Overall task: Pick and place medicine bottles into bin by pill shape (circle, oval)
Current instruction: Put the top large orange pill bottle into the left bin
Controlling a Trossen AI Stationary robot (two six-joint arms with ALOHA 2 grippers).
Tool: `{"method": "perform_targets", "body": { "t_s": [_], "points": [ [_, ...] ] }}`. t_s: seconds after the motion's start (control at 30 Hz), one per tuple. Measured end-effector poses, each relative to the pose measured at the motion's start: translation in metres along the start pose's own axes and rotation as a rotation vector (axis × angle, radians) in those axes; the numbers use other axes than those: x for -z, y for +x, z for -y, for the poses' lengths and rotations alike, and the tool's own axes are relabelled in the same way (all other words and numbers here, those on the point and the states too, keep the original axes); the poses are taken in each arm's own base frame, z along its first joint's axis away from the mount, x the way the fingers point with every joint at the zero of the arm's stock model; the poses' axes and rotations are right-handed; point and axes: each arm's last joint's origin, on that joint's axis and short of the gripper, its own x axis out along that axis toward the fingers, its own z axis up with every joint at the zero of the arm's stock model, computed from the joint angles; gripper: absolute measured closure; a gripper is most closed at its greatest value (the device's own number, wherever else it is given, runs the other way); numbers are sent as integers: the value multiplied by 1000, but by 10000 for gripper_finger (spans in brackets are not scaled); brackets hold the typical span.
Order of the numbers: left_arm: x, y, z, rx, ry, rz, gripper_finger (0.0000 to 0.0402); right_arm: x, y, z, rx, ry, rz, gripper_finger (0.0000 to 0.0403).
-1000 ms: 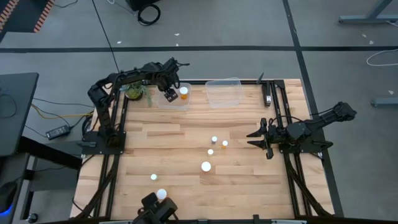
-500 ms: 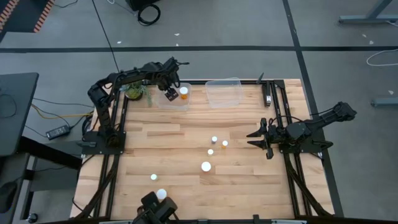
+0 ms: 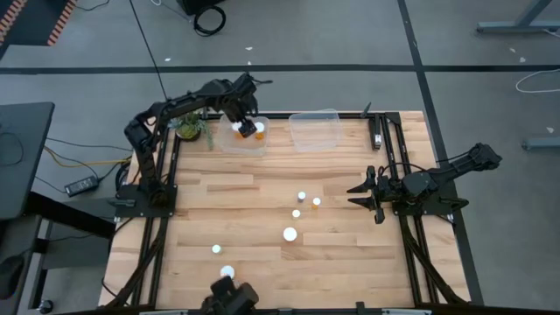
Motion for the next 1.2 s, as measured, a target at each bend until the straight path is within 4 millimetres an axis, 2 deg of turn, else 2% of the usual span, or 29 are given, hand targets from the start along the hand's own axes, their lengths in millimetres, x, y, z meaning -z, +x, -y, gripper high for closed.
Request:
{"method": "perform_targets", "body": {
  "t_s": [0.13,0.37,0.57,0.77,1.0,1.2],
  "points": [
    [-5,-2,43,138,88,6,113,0,0,0,0,0,0,265],
    [-5,-4,129,173,283,37,115,0,0,0,0,0,0,265],
    [7,-8,187,218,351,43,115,0,0,0,0,0,0,265],
    [23,-13,235,264,413,45,115,0,0,0,0,0,0,265],
    [39,-19,284,292,531,131,115,0,0,0,0,0,0,265],
    [53,-5,313,315,591,123,115,0,0,0,0,0,0,265]
  ]
}}
